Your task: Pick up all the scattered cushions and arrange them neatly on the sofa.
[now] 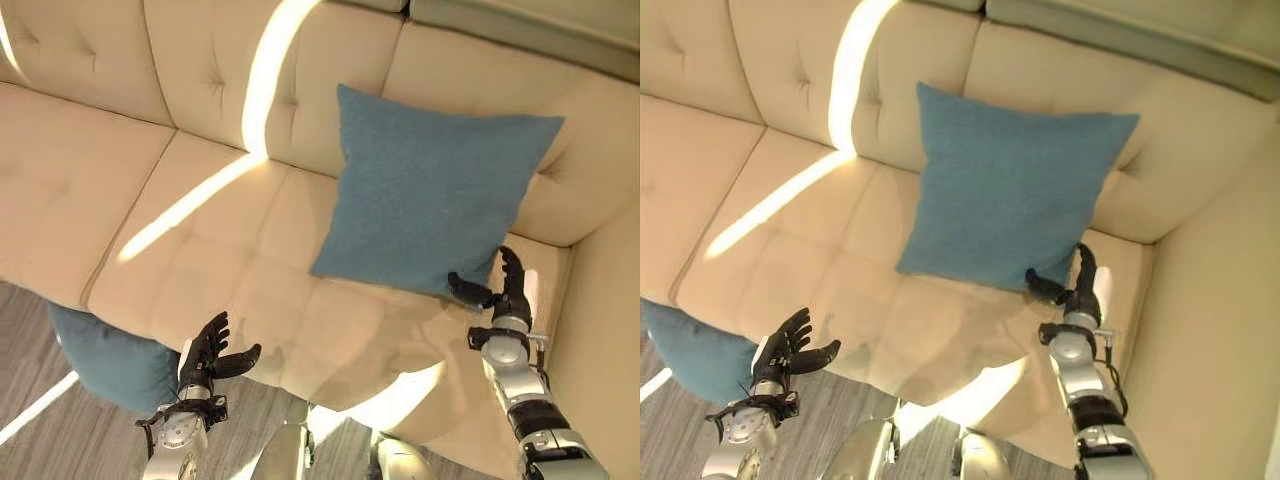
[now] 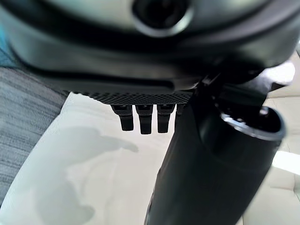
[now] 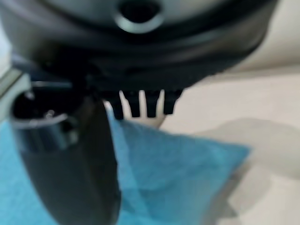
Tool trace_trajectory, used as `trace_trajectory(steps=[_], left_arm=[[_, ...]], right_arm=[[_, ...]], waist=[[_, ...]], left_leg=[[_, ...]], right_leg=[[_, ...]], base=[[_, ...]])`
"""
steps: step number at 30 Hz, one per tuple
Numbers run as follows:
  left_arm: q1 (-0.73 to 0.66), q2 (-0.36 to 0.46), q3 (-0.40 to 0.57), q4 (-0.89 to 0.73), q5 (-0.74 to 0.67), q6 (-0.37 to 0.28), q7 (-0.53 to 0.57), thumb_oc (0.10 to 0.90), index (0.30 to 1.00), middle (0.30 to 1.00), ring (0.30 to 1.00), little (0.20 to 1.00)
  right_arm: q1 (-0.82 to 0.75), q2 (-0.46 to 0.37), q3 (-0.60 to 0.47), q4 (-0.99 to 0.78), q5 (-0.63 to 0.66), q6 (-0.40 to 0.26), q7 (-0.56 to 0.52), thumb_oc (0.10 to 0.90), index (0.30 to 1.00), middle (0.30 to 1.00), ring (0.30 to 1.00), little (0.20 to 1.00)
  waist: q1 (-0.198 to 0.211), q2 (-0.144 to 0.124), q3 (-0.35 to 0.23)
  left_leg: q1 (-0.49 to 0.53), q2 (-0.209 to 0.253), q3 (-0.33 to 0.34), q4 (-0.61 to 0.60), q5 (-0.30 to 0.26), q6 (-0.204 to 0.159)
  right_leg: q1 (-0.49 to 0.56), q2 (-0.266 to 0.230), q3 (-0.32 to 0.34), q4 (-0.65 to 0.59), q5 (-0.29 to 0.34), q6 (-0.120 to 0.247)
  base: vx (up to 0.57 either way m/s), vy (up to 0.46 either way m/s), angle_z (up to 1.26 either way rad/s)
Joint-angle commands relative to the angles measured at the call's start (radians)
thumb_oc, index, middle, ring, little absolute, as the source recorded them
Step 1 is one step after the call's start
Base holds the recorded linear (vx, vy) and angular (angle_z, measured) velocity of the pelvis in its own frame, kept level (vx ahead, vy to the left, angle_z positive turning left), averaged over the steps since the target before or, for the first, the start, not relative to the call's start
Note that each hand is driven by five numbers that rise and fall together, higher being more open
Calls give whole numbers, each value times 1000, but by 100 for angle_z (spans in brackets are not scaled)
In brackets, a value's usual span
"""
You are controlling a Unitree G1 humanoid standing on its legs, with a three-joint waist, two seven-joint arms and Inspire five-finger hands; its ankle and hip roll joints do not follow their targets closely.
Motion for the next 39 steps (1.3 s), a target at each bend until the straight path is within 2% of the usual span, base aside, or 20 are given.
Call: trace_trajectory(steps=[1,2,3,4,5,14,22,23,24,30,35,38,39], left_arm=[[-52,41,18,-67,-21,-107,-16,800,900,900,900,900],[-53,38,16,-68,-25,-109,-15,800,900,900,900,900],[-59,36,13,-71,-29,-112,-14,800,900,900,900,900],[-63,34,10,-69,-32,-112,-14,800,900,900,900,900],[-72,28,7,-74,-37,-115,-13,800,900,900,900,900],[-127,13,11,-52,-24,-121,8,800,900,900,900,900],[-150,1,4,-31,-27,-118,15,800,900,900,900,900],[-164,-2,4,-21,-31,-118,19,800,900,900,900,900],[-170,-3,8,-17,-31,-117,23,800,900,900,900,900],[-156,2,21,-16,-32,-115,26,800,900,900,900,900],[-89,17,46,-24,-21,-87,-8,800,900,900,900,900],[-60,45,54,-6,0,-62,-47,800,900,900,900,900],[-60,45,54,-7,0,-62,-48,800,900,900,900,900]], right_arm=[[-64,-93,8,-37,40,-73,-71,800,900,900,900,900],[-81,-100,13,-26,49,-76,-71,800,900,900,900,900],[-94,-97,18,-18,60,-80,-72,670,705,705,705,705],[-103,-95,20,-9,71,-85,-72,458,387,387,387,387],[-108,-80,30,-7,78,-89,-66,400,300,300,300,300],[-105,0,52,-44,102,-121,-46,400,300,300,300,300],[-98,46,78,-71,96,-120,-32,400,300,300,300,300],[-100,54,84,-71,93,-118,-27,739,808,808,808,808],[-101,54,88,-74,87,-111,-25,800,900,900,900,900],[-87,49,71,-70,100,-107,-23,800,900,900,900,900],[61,5,24,-117,72,-82,10,800,900,900,900,900],[141,-48,11,-110,75,-74,78,800,900,900,900,900],[141,-49,10,-110,75,-74,79,800,900,900,900,900]], waist=[[13,-43,-1],[18,-36,0],[22,-30,3],[24,-24,4],[29,-18,5],[14,-16,4],[8,-24,8],[8,-26,9],[7,-27,8],[9,-30,11],[-9,-68,-19],[-25,-91,-35],[-26,-92,-35]], left_leg=[[49,18,72,1,-117,-45],[43,16,72,1,-115,-46],[36,15,72,1,-113,-47],[32,14,71,1,-112,-47],[28,12,70,1,-113,-48],[15,2,60,1,-119,-49],[17,-1,60,1,-121,-47],[15,-3,60,1,-120,-46],[8,-5,59,1,-115,-45],[17,-4,57,1,-119,-45],[81,4,61,1,-134,-39],[140,10,62,1,-152,-38],[137,8,61,1,-148,-38]], right_leg=[[-57,-45,-11,5,-43,52],[-62,-46,-10,5,-44,51],[-67,-47,-12,5,-44,51],[-71,-47,-12,5,-43,50],[-76,-46,-13,5,-43,49],[-93,-52,-11,5,-36,51],[-90,-56,-13,5,-31,50],[-92,-57,-14,5,-28,50],[-99,-60,-15,5,-23,50],[-88,-60,-21,5,-27,50],[-15,-60,-33,5,-41,53],[43,-53,-39,5,-57,54],[40,-55,-39,5,-54,54]], base=[[-25,28,13],[-19,23,16],[-15,21,9],[0,0,0],[0,0,0],[-5,1,1],[-3,1,0],[-32,13,1],[0,0,0],[0,0,0],[78,1,8],[100,-2,7],[69,-1,1]])
